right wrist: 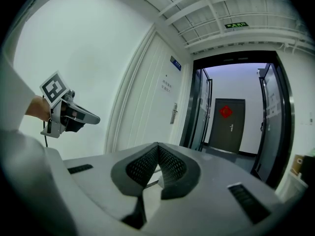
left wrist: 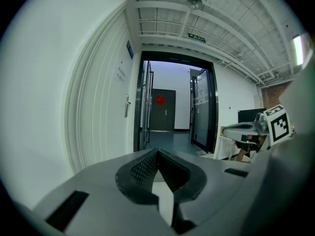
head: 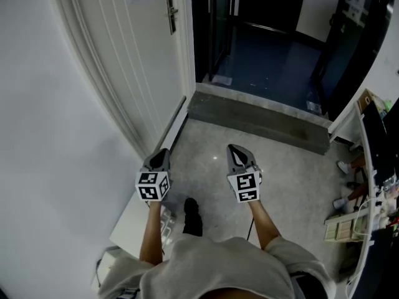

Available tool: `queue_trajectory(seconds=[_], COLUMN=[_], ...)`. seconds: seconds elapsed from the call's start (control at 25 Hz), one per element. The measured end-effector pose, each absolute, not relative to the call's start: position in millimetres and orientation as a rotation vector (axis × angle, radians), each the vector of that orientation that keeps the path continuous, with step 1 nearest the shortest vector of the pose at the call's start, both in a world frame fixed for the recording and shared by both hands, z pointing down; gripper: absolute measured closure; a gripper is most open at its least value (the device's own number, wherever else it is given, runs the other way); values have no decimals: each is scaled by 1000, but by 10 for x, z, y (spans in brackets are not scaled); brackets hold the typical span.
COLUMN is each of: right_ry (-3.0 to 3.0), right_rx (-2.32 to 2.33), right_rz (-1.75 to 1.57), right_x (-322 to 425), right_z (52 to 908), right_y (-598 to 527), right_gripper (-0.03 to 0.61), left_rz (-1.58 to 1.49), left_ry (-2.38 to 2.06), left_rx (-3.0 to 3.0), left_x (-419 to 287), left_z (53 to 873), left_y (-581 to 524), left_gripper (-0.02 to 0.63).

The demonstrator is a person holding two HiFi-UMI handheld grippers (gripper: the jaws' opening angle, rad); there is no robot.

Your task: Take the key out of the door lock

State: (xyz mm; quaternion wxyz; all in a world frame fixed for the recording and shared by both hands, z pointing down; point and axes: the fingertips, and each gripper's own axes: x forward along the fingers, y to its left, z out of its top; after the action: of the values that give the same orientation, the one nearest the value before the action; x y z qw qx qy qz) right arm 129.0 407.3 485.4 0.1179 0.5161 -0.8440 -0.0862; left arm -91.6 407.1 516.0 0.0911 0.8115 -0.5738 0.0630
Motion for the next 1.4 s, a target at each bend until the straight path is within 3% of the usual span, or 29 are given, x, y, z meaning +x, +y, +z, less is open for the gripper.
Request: queue_trajectory(seconds=[0.68,1.4], right_ry=[-2425,-2403], right_rx=[1547,1536], right_rz=[-296,-243], right_x=[345,156], right_z=[4554,4846], right_y=[1593,642], right_gripper=[555,555], left_rz=[147,190], left_ry=[-1651,-1613], left_rx=[2465,2457], left_x=[-1783,-1951], left_z=[4884,5162], left_y=[1481,522], left_gripper=[595,595])
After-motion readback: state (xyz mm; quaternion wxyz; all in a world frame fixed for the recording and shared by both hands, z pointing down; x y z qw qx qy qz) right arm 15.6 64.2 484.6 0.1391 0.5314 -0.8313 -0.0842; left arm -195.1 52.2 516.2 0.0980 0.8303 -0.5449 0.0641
